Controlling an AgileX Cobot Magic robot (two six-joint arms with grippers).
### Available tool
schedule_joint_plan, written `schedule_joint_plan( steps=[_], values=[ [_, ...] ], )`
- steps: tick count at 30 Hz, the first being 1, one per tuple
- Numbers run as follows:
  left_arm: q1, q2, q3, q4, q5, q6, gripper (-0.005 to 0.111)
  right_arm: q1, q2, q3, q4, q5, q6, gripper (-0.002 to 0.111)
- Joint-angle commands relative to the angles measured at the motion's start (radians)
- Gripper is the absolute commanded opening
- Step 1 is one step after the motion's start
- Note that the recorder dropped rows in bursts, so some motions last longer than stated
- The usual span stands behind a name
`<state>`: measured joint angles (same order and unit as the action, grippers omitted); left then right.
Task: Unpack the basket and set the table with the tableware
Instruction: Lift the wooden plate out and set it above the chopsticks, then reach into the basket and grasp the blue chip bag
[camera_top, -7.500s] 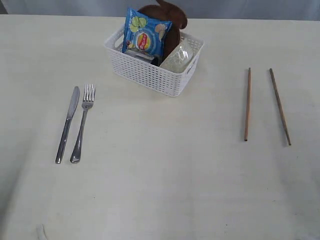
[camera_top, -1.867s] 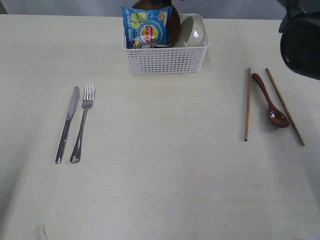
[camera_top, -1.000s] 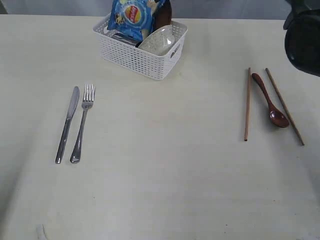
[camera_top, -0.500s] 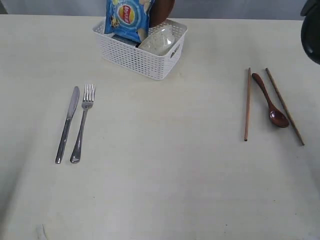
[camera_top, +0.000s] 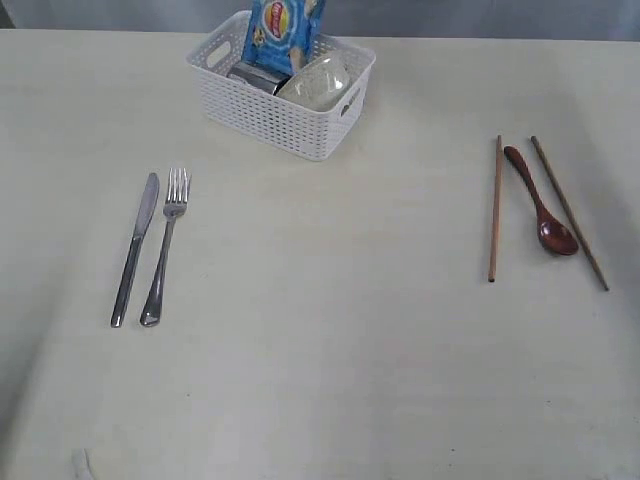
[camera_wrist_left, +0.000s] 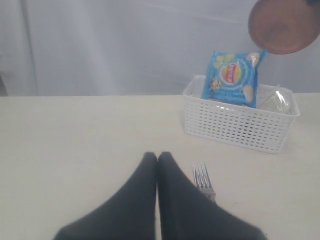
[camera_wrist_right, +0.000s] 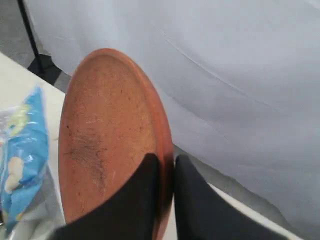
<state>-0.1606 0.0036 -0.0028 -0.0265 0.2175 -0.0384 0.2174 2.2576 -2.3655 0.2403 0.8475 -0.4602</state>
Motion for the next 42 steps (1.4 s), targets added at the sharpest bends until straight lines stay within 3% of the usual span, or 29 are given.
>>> schedule_joint_plan(
  steps=[1,13,26,28,30,32,35,39,40,42],
  values=[
    [-0.001,-0.004,0.003,-0.001,-0.006,0.000,0.000,-0.099,-0.022,-0.006,-0.020,0.109,0.069,-0.001],
    [-0.001,-0.004,0.003,-0.005,-0.006,0.000,0.000,-0.358,0.124,-0.006,0.161,0.302,0.114,-0.001],
    [-0.001,-0.004,0.003,-0.005,-0.006,0.000,0.000,-0.402,0.364,-0.006,0.195,0.283,0.153,0.000],
    [-0.001,-0.004,0.003,-0.005,-0.006,0.000,0.000,-0.402,0.362,-0.006,0.177,0.280,0.160,0.009],
    [-0.001,-0.004,0.003,-0.005,-0.006,0.000,0.000,-0.405,0.345,-0.006,0.177,0.282,0.160,0.036],
    [-0.001,-0.004,0.003,-0.005,-0.006,0.000,0.000,-0.407,0.321,-0.006,0.177,0.284,0.160,0.052],
    [-0.001,-0.004,0.003,-0.005,-0.006,0.000,0.000,-0.407,0.251,-0.006,0.227,0.284,0.142,0.049],
    [-0.001,-0.004,0.003,-0.005,-0.006,0.000,0.000,-0.394,0.160,-0.006,0.532,0.312,-0.032,0.049],
    [-0.001,-0.004,0.003,-0.005,-0.006,0.000,0.000,-0.371,0.141,-0.006,0.630,0.336,-0.075,0.049],
    [-0.001,-0.004,0.003,-0.005,-0.006,0.000,0.000,-0.316,0.121,-0.006,0.644,0.339,-0.090,0.049]
  ],
)
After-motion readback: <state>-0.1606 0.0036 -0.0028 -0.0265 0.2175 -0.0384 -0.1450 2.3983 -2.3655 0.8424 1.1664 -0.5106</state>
